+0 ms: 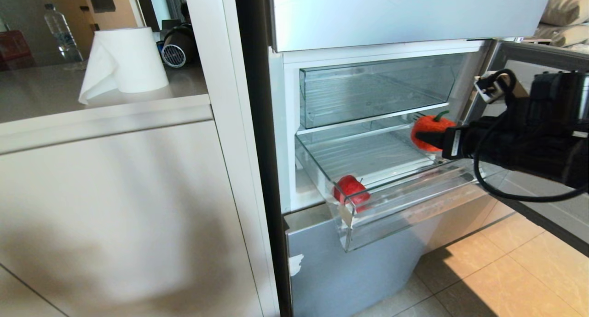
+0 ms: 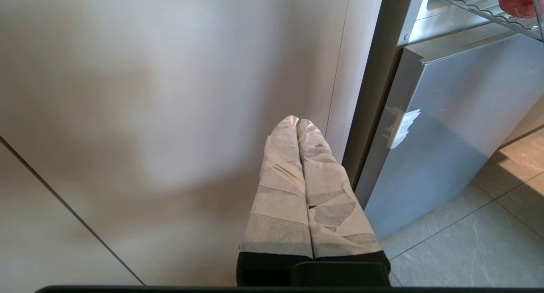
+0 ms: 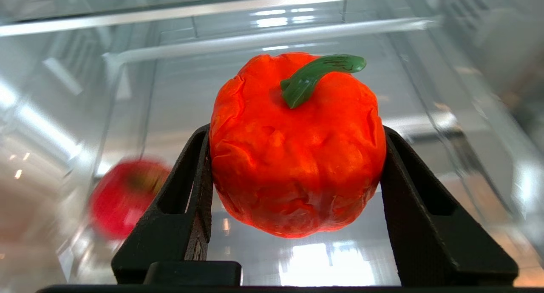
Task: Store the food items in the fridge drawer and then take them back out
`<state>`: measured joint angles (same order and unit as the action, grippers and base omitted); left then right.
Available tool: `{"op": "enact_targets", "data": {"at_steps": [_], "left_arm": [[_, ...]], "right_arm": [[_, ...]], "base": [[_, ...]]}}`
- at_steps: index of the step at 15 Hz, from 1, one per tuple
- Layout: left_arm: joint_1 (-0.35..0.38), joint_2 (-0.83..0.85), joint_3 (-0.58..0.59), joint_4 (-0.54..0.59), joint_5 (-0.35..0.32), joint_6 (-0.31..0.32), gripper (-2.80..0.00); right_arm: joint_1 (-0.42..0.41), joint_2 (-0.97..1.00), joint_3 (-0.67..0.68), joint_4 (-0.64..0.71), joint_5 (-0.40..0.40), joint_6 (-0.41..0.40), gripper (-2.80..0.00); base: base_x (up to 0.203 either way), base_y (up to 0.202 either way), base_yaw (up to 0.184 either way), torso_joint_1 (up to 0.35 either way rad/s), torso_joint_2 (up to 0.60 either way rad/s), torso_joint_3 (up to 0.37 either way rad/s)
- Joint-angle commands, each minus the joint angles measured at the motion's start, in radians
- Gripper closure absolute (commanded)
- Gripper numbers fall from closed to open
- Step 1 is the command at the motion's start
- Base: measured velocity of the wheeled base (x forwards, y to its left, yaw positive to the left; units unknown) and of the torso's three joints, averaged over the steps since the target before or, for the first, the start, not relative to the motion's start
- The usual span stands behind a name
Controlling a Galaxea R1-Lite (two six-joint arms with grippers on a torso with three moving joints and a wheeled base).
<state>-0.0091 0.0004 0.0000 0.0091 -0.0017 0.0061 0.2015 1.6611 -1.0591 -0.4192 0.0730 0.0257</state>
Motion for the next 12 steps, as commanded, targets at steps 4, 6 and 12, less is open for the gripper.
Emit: {"op": "enact_targets", "data": {"at_steps": [4,6,12], "left_arm": [[0.000,0.000,0.000,0.001,0.000,0.000,0.00],[0.000,0.000,0.000,0.000,0.000,0.000,0.00],[0.000,0.000,0.000,0.000,0.000,0.000,0.00]], "right_arm": [[0.015,0.202,-0.121,-0.013,0.001,-0.001,0.00],[0.019,0.225,-0.142,-0.013,0.001,-0.005,-2.80],[0.024,0.219,-0.166,-0.013,0.001,-0.002,-2.80]], "base": [[0.000,0.000,0.000,0.000,0.00,0.000],[0.000,0.000,0.000,0.000,0.00,0.000],[0.000,0.000,0.000,0.000,0.00,0.000]]}}
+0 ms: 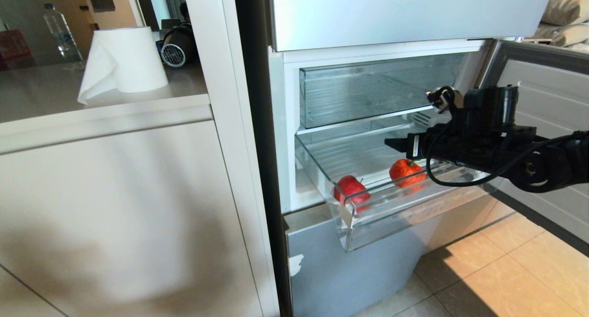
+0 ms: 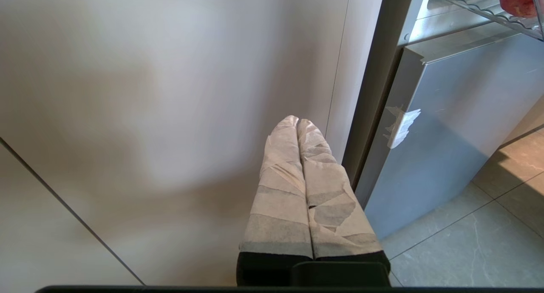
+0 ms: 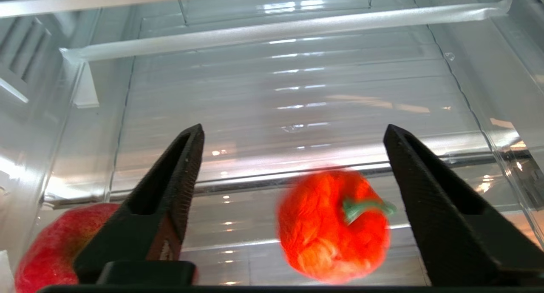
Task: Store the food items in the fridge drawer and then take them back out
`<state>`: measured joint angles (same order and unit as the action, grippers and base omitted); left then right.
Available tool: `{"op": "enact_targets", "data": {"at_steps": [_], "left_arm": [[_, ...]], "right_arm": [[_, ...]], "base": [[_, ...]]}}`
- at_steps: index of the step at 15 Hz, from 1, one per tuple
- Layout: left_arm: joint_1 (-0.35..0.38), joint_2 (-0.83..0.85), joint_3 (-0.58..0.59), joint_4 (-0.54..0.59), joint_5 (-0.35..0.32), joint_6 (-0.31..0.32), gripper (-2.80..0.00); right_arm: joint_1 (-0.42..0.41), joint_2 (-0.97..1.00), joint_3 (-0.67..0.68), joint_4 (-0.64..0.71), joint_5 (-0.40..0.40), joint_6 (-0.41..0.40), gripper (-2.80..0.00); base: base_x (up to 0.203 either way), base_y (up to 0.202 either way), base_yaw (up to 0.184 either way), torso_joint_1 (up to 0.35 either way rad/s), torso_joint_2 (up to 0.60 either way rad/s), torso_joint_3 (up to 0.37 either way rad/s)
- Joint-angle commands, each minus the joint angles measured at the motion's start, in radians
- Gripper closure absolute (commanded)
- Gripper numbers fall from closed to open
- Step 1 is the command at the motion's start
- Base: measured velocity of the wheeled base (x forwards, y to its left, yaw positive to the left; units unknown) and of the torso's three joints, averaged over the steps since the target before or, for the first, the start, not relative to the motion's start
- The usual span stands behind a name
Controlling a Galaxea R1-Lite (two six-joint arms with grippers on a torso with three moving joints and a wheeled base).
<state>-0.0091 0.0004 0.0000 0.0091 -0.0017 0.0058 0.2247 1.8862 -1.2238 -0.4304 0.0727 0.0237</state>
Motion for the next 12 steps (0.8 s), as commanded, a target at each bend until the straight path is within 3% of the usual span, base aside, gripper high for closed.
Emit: {"op": "enact_targets", "data": {"at_steps": [1,3,4,8,12], "left_arm": [[0.000,0.000,0.000,0.000,0.000,0.000,0.00],[0.000,0.000,0.000,0.000,0.000,0.000,0.00],[0.000,0.000,0.000,0.000,0.000,0.000,0.00],[0.000,0.000,0.000,0.001,0.000,0.000,0.00],[0.000,0.001,0.000,0.000,0.000,0.001,0.00]], "right_arm": [[0.002,-0.024,0.008,-0.002,0.000,0.003,-2.80],[0.007,-0.098,0.054,0.002,-0.002,0.003,-2.80],[0.010,-0.168,0.098,0.004,-0.004,0.002,0.00],[0.031,-0.568,0.363,0.069,-0.042,0.004,0.00],[0.075,-0.855,0.596,0.341,-0.065,0.032,0.00]], "base": [[0.000,0.000,0.000,0.000,0.00,0.000],[0.000,0.000,0.000,0.000,0.00,0.000],[0.000,0.000,0.000,0.000,0.00,0.000],[0.000,0.000,0.000,0.000,0.00,0.000],[0.000,0.000,0.000,0.000,0.00,0.000]]}}
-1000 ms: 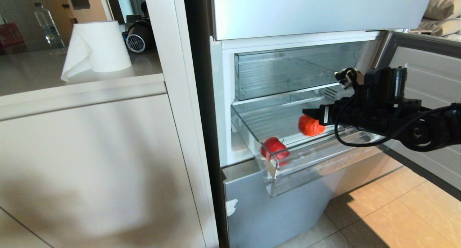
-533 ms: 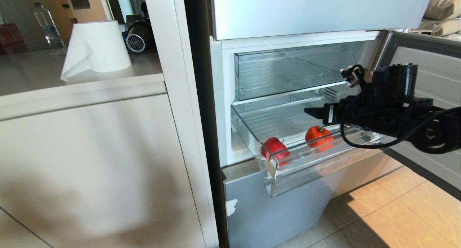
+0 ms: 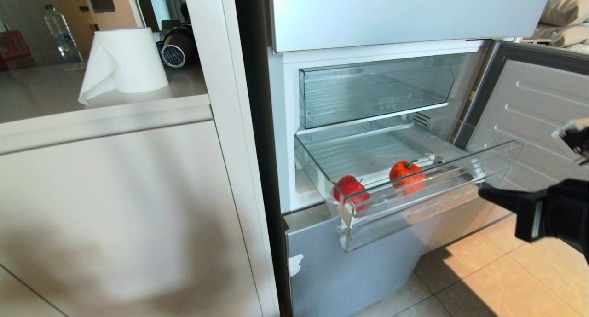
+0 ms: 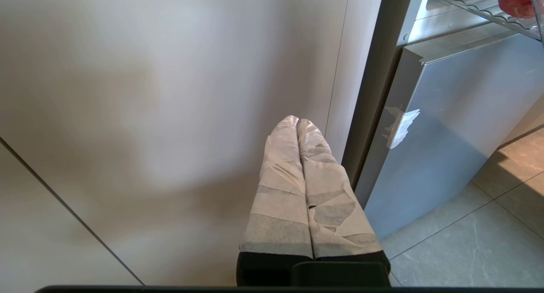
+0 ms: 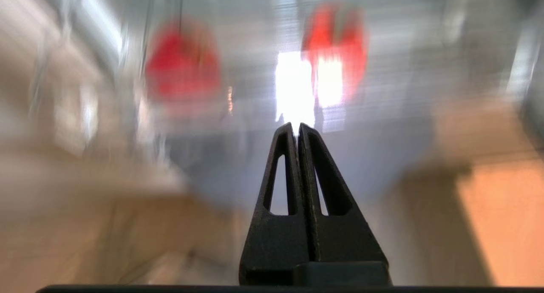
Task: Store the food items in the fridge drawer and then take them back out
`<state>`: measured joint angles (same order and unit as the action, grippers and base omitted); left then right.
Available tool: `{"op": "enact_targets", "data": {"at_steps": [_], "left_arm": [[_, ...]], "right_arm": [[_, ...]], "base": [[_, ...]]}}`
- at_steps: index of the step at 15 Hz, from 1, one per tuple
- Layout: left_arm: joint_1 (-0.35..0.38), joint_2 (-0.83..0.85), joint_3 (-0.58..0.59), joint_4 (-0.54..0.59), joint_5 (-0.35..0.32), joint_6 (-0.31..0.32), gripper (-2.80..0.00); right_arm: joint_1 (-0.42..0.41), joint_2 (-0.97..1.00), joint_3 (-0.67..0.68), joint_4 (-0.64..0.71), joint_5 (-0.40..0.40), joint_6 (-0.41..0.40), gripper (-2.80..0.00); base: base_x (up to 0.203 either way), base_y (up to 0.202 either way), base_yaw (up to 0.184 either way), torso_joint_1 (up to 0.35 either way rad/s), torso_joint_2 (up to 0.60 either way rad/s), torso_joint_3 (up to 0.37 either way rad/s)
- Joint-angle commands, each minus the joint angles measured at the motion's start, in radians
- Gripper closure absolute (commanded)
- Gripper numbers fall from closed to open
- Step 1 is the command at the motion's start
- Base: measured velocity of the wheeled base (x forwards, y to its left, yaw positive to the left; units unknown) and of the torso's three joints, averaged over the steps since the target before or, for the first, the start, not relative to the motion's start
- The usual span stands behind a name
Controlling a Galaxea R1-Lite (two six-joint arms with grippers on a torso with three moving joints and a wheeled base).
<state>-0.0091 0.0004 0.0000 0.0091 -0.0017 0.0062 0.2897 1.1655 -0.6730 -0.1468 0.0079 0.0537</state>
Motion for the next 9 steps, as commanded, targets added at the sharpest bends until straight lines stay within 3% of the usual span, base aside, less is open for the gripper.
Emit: {"op": "enact_targets", "data": {"at_steps": [1,5,9], "left_arm": [[0.000,0.000,0.000,0.000,0.000,0.000,0.00],[0.000,0.001,0.000,0.000,0.000,0.000,0.00],[0.000,0.001,0.000,0.000,0.000,0.000,0.00]], "right_arm": [[0.014,-0.135,0.049,0.103,-0.002,0.011,0.00],[0.021,0.134,-0.016,0.192,-0.002,0.060,0.00],[0.022,0.443,-0.243,0.211,-0.001,0.096,0.00]], "base": [[0.000,0.000,0.000,0.000,0.00,0.000],[0.000,0.000,0.000,0.000,0.00,0.000],[0.000,0.000,0.000,0.000,0.00,0.000]]}}
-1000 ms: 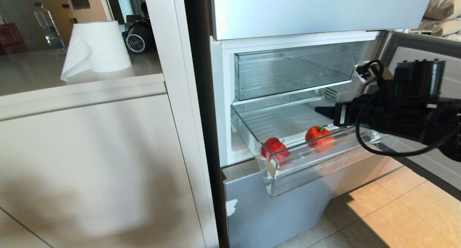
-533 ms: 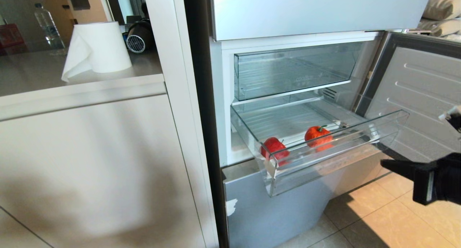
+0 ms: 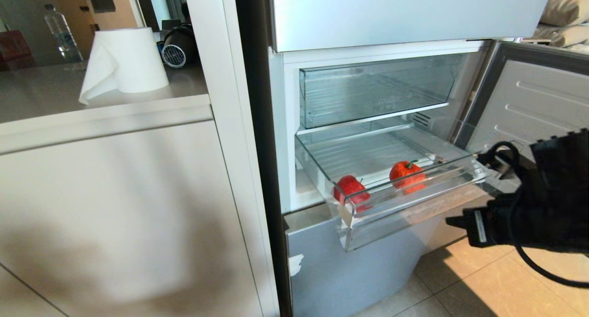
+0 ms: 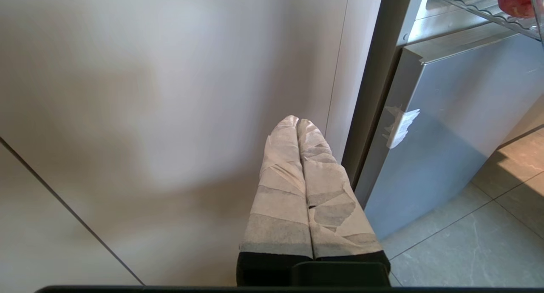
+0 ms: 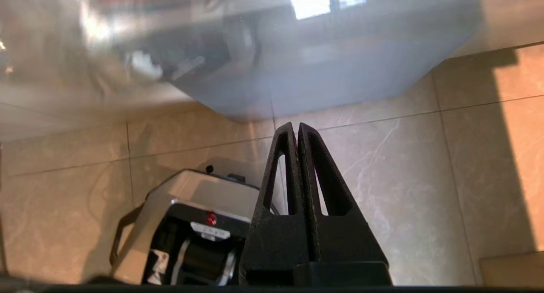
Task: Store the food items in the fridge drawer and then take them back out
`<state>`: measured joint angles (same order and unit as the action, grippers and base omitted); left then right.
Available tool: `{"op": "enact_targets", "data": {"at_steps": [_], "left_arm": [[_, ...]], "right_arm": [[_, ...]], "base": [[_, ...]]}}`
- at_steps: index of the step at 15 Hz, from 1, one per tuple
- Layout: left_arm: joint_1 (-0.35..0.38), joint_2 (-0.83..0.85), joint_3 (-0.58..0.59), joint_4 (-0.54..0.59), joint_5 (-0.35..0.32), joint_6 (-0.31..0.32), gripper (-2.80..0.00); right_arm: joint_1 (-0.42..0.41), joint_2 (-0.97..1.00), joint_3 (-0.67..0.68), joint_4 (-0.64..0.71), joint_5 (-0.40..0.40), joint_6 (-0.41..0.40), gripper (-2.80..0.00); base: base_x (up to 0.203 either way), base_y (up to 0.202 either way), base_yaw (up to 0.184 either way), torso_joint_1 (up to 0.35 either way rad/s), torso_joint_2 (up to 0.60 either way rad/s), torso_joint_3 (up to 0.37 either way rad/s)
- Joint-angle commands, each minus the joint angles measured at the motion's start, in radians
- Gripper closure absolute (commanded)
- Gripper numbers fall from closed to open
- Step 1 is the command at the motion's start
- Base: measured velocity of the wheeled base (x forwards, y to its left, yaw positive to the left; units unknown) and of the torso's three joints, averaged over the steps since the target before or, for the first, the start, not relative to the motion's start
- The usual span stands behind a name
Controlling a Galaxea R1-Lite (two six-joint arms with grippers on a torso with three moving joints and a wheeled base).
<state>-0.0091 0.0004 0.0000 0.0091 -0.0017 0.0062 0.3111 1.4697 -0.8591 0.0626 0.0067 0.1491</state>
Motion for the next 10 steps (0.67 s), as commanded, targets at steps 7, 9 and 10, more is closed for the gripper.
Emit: {"op": "enact_targets", "data": {"at_steps": [7,9,10], "left_arm": [[0.000,0.001,0.000,0.000,0.000,0.000,0.00],[0.000,0.000,0.000,0.000,0.000,0.000,0.00],[0.000,0.000,0.000,0.000,0.000,0.000,0.00]], "right_arm": [[0.018,0.458,-0.336,-0.322,0.003,0.071,0.00],[0.029,0.533,-0.412,-0.350,0.004,0.084,0.00],[0.031,0.567,-0.440,-0.373,0.004,0.104,0.00]], "base": [[0.000,0.000,0.000,0.000,0.00,0.000],[0.000,0.000,0.000,0.000,0.00,0.000],[0.000,0.000,0.000,0.000,0.00,0.000]]}}
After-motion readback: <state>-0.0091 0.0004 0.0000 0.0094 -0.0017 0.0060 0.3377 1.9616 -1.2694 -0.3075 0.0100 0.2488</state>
